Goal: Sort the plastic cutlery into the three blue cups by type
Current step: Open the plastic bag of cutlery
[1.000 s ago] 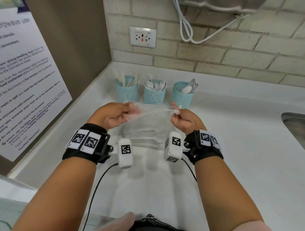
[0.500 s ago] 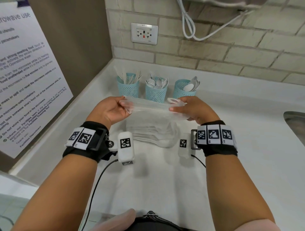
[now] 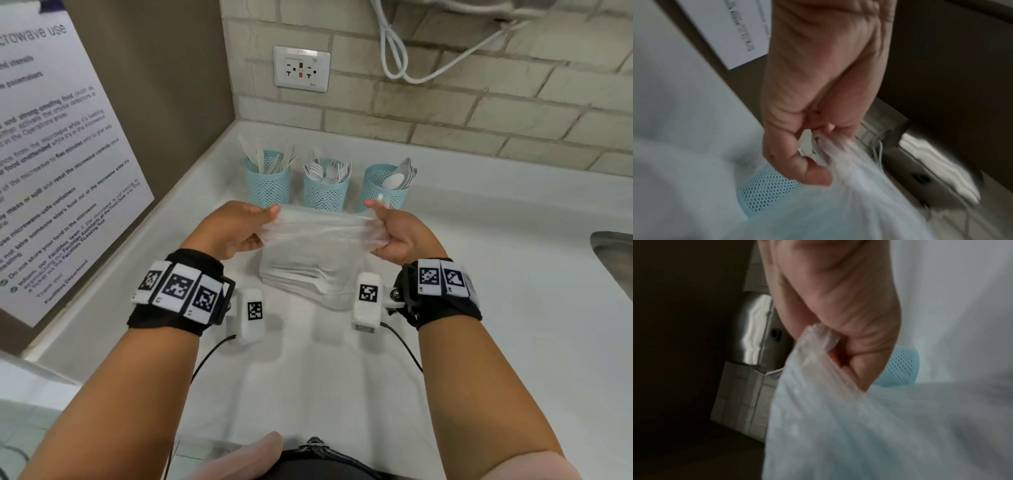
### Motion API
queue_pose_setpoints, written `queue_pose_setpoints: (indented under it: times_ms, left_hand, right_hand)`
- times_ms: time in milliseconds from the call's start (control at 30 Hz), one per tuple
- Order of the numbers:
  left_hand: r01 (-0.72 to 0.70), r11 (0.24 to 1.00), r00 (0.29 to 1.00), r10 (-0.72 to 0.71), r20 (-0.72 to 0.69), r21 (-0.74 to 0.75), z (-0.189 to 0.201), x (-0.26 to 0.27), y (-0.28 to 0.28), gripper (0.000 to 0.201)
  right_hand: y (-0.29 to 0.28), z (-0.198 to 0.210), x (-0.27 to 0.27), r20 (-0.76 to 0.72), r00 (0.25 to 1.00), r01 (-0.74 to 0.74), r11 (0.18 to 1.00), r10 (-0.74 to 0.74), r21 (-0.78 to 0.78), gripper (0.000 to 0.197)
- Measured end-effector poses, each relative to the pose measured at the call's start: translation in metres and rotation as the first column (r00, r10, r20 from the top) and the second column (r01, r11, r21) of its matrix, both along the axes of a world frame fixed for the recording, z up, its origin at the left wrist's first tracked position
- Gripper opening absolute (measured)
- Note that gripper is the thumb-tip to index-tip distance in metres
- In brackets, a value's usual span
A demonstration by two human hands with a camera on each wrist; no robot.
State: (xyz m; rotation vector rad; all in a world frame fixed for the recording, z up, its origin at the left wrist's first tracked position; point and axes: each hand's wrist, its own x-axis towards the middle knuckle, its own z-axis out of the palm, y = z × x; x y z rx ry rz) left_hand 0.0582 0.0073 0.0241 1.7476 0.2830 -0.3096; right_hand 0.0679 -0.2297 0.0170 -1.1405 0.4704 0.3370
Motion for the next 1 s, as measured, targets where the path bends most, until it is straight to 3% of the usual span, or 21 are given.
queue_pose_setpoints:
  times_ms: [67, 133, 200, 300, 367, 467, 533, 633, 700, 733, 767, 800, 833, 867, 900, 967, 1000]
  left_hand:
    - [0.009, 0.982, 0.999, -0.016, -0.037, -0.19, -0.001, 0.003, 0.007, 0.024]
    - [-0.059, 0.935, 0.996, 0.033, -0.082, -0.35, -0.003, 0.004, 0.011, 0.021]
    - [-0.145, 0.878, 0.986, 0.09, -0.14, -0.457, -0.006, 0.003, 0.012, 0.019]
    - [-0.244, 0.795, 0.967, 0.155, -0.203, -0.555, -0.015, 0.002, 0.011, 0.017]
    - [-0.29, 0.746, 0.956, 0.198, -0.216, -0.599, -0.017, 0.002, 0.009, 0.016]
    - [-0.294, 0.72, 0.956, 0.225, -0.189, -0.629, -0.016, 0.001, 0.003, 0.018]
    - [-0.285, 0.721, 0.958, 0.225, -0.177, -0.632, -0.014, 0.001, 0.001, 0.022]
    - [-0.295, 0.697, 0.956, 0.223, -0.193, -0.654, -0.012, 0.0, 0.002, 0.025]
    - [-0.322, 0.652, 0.947, 0.231, -0.225, -0.686, -0.013, 0.0, 0.003, 0.027]
    - [-0.332, 0.626, 0.943, 0.229, -0.241, -0.705, -0.015, 0.001, 0.005, 0.028]
    - [-0.339, 0.61, 0.941, 0.226, -0.252, -0.716, -0.016, 0.002, 0.005, 0.029]
    - [-0.341, 0.604, 0.94, 0.22, -0.261, -0.72, -0.019, 0.003, 0.006, 0.03]
    - [-0.351, 0.608, 0.936, 0.218, -0.275, -0.712, -0.021, 0.004, 0.008, 0.031]
    - [-0.374, 0.602, 0.927, 0.227, -0.298, -0.706, -0.025, 0.007, 0.01, 0.03]
    - [-0.381, 0.581, 0.924, 0.212, -0.318, -0.719, -0.027, 0.007, 0.011, 0.027]
    - [-0.374, 0.586, 0.926, 0.19, -0.327, -0.719, -0.027, 0.009, 0.012, 0.014]
    - [-0.312, 0.661, 0.946, 0.151, -0.287, -0.682, -0.027, 0.01, 0.013, 0.016]
  right_hand:
    - [-0.004, 0.001, -0.001, 0.084, 0.986, -0.115, 0.952, 0.144, -0.282, 0.048]
    - [-0.009, 0.004, -0.004, 0.154, 0.947, -0.159, 0.826, 0.283, -0.54, 0.065]
    - [-0.011, 0.007, -0.006, 0.299, 0.9, -0.067, 0.779, 0.316, -0.624, 0.055]
    - [-0.011, 0.007, -0.009, 0.467, 0.835, 0.042, 0.812, 0.292, -0.583, 0.036]
    - [-0.009, 0.007, -0.012, 0.408, 0.839, 0.081, 0.66, 0.359, -0.747, 0.032]
    - [-0.004, 0.008, -0.01, 0.247, 0.864, 0.078, 0.367, 0.44, -0.927, 0.06]
    - [0.002, 0.008, -0.01, 0.128, 0.874, 0.027, 0.215, 0.468, -0.976, 0.064]
    - [0.005, 0.007, -0.011, -0.083, 0.875, -0.075, -0.037, 0.477, -0.997, 0.054]
    - [0.0, 0.008, -0.009, -0.116, 0.895, -0.069, -0.122, 0.432, -0.99, 0.033]
    - [-0.003, 0.009, -0.009, -0.098, 0.905, -0.062, -0.098, 0.413, -0.993, 0.024]
    - [-0.005, 0.012, -0.009, -0.055, 0.913, -0.061, 0.0, 0.404, -0.998, 0.019]
    - [-0.008, 0.014, -0.009, 0.007, 0.923, -0.074, 0.194, 0.384, -0.978, 0.018]
    - [-0.01, 0.017, -0.011, 0.074, 0.939, -0.089, 0.448, 0.335, -0.89, 0.015]
    - [-0.011, 0.018, -0.013, 0.124, 0.955, -0.096, 0.676, 0.269, -0.731, 0.011]
    - [-0.013, 0.02, -0.016, 0.14, 0.967, -0.099, 0.819, 0.214, -0.565, 0.008]
    - [-0.017, 0.017, -0.016, 0.107, 0.982, -0.108, 0.931, 0.154, -0.349, 0.007]
    - [-0.019, 0.014, -0.014, 0.08, 0.988, -0.108, 0.954, 0.136, -0.278, 0.013]
